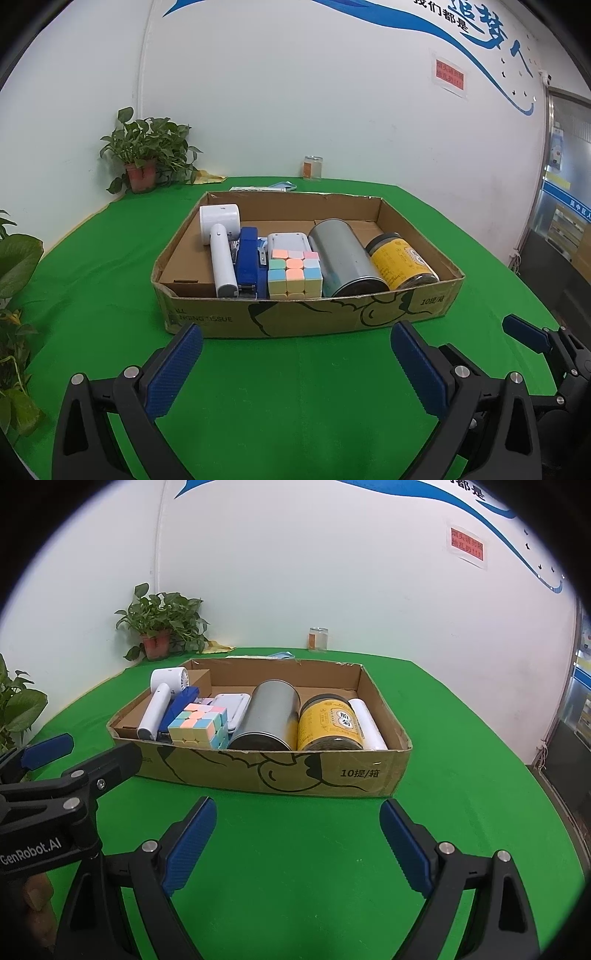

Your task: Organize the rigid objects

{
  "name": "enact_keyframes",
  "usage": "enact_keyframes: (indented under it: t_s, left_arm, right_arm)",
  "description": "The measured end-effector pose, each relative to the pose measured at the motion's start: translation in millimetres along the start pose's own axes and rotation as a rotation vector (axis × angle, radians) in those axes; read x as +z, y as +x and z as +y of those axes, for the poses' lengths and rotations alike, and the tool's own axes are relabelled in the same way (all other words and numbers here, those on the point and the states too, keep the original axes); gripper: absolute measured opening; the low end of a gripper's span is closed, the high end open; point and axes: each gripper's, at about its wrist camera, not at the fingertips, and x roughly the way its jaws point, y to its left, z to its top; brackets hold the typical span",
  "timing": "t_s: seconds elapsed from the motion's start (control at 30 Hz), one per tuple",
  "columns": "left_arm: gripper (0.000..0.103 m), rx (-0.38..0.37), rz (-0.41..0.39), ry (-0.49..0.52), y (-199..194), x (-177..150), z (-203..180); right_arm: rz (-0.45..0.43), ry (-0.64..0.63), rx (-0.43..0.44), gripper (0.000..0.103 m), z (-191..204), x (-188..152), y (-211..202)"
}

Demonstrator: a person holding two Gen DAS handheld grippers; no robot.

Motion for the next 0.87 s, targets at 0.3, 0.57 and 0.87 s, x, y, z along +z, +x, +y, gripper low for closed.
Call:
enact_keyframes:
  t_s: [0.3, 0.57, 0.87]
  left_arm:
    - [0.102, -0.003, 0.015, 0.007, 8, -1, 2]
    - [0.102, -0.01, 0.04, 0.004, 18, -1, 7]
    - [0.102, -0.003, 0.045, 0.026, 29, -3, 12]
  right_arm:
    - [0.019, 0.003, 0.009, 0.09, -2, -2, 7]
    - [0.023, 0.004, 0.012, 0.09, -1, -3, 8]
    - [0.033, -0.014, 0.024, 0.09, -2, 1, 17]
